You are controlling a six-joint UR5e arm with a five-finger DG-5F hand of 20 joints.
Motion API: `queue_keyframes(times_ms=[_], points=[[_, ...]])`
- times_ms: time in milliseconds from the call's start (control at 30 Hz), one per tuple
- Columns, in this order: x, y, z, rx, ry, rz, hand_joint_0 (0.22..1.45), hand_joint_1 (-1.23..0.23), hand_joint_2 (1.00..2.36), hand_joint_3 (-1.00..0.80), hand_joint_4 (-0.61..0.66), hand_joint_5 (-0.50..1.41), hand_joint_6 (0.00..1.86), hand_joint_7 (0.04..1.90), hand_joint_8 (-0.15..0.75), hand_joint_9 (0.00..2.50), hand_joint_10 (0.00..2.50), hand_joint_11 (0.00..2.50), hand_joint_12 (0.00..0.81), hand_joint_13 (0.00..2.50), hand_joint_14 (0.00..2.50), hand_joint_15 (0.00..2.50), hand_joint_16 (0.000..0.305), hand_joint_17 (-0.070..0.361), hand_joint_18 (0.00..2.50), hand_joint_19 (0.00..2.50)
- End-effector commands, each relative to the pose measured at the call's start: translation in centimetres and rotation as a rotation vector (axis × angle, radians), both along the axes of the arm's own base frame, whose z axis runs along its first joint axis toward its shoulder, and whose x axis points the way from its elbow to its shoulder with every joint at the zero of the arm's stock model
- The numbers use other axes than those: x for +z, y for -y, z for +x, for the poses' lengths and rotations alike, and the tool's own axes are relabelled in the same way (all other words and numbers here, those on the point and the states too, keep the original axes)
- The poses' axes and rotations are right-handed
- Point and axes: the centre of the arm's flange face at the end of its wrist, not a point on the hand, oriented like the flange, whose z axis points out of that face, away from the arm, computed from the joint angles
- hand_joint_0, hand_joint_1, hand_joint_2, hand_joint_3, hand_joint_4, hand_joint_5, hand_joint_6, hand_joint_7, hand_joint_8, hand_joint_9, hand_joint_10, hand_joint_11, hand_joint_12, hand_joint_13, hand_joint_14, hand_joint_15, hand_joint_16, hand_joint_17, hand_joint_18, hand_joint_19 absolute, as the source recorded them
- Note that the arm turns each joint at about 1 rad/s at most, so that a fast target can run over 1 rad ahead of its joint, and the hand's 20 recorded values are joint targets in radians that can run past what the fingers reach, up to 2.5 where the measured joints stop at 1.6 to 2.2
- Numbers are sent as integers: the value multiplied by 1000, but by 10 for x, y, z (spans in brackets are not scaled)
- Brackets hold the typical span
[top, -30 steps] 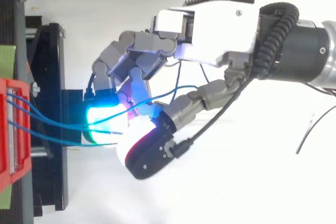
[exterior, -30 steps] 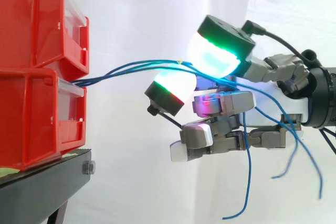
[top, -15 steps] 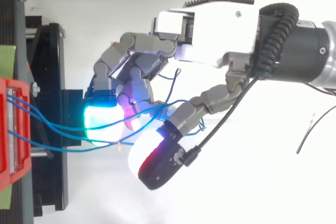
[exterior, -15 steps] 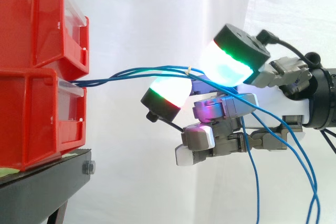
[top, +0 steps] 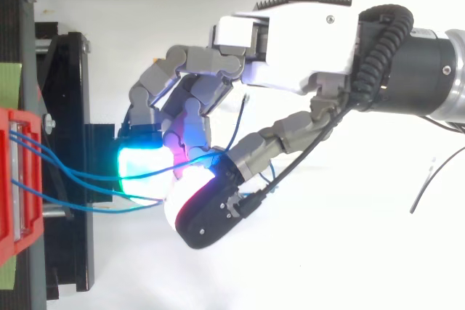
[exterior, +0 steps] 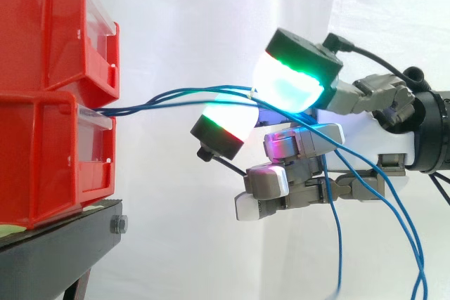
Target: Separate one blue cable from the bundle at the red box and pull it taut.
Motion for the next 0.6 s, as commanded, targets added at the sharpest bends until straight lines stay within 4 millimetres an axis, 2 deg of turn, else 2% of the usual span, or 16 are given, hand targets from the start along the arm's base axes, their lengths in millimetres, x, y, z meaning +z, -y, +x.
queue_keyframes(times_ms=[0, 100, 200, 233, 267, 367, 433, 567], points=[[0, 0, 0, 1, 0, 1, 722, -944, 1000, -500, -29, -166, 901, 915, 157, 1012, 694, 1321, 158, 941, 21, 1015, 2, 5, 325, 715], [0, 0, 0, 1, 0, 0, 781, -967, 1003, -466, -96, -163, 909, 997, 162, 1098, 656, 1369, 167, 1044, 22, 1027, 1, 2, 399, 689], [-1, 0, 0, 1, -1, 1, 826, -969, 1014, -357, -149, -160, 930, 1094, 165, 1229, 625, 1425, 189, 1158, 23, 1100, 2, 5, 542, 739], [0, 0, 0, 1, 0, 0, 828, -966, 1013, -362, -155, -160, 933, 1078, 170, 1253, 630, 1426, 196, 1194, 23, 1124, 4, 8, 588, 752], [0, 0, 0, 1, 0, 0, 834, -970, 1004, -453, -155, -158, 936, 1031, 165, 1289, 621, 1442, 201, 1220, 23, 1141, 5, 11, 641, 754], [0, 0, 0, 1, 0, -2, 781, -989, 1000, -500, -106, -150, 932, 1041, 159, 1317, 603, 1472, 211, 1264, 25, 1151, 6, 14, 719, 725], [0, 0, 0, 1, 0, -2, 723, -1015, 1000, -500, -75, -143, 932, 963, 173, 1316, 596, 1488, 207, 1260, 27, 1165, 6, 13, 714, 741], [0, 0, 0, 1, -1, 1, 584, -1041, 1000, -500, -21, -142, 926, 961, 185, 1246, 620, 1447, 209, 1210, 23, 1177, 5, 12, 612, 791]])
